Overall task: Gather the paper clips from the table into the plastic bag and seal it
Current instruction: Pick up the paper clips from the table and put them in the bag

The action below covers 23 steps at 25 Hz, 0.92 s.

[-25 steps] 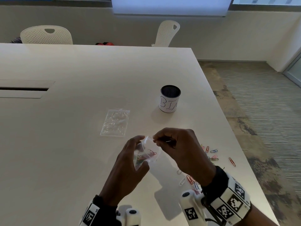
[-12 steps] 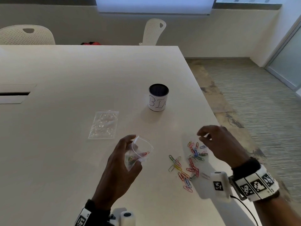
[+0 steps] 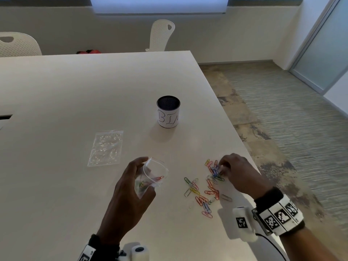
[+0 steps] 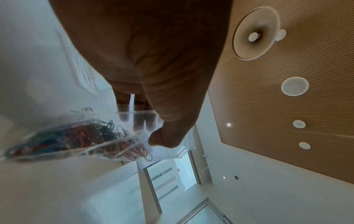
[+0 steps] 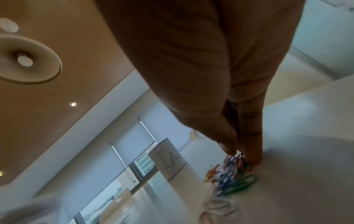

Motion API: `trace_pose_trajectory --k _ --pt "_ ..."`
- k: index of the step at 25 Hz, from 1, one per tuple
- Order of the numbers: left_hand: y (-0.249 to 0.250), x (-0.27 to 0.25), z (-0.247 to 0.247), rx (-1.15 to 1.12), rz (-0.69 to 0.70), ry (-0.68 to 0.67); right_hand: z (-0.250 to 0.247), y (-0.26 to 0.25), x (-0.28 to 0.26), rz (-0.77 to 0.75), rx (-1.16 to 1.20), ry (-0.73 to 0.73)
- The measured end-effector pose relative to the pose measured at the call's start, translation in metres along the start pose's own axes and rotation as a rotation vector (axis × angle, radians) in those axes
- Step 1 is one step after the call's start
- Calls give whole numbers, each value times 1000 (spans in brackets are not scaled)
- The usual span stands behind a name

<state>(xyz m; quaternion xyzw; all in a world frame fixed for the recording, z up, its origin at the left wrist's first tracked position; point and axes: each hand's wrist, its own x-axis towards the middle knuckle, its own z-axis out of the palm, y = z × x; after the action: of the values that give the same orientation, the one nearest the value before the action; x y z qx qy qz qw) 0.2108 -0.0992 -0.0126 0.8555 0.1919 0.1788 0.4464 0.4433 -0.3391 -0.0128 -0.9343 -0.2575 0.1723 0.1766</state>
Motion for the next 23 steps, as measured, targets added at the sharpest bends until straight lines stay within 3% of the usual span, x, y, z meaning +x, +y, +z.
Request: trace_pose_trajectory --k 3,6,9,12,14,18,23 --pt "0 0 0 12 7 4 -6 -8 0 -98 110 -27" --pt "0 -1 -2 24 18 11 -11 -8 3 -102 -8 34" --pt "-1 -2 -4 45 34 20 -5 -17 -1 -158 -158 -71" --pt "0 -1 -5 55 45 37 -2 -25 -12 -256 -101 -141" --pt "0 0 -4 53 53 39 -7 -26 -19 -248 -36 -171" --pt "0 -1 -4 52 47 32 -10 -21 -26 -215 -226 -222" --pt "1 -1 -6 45 46 34 5 -33 -27 -244 -119 -186"
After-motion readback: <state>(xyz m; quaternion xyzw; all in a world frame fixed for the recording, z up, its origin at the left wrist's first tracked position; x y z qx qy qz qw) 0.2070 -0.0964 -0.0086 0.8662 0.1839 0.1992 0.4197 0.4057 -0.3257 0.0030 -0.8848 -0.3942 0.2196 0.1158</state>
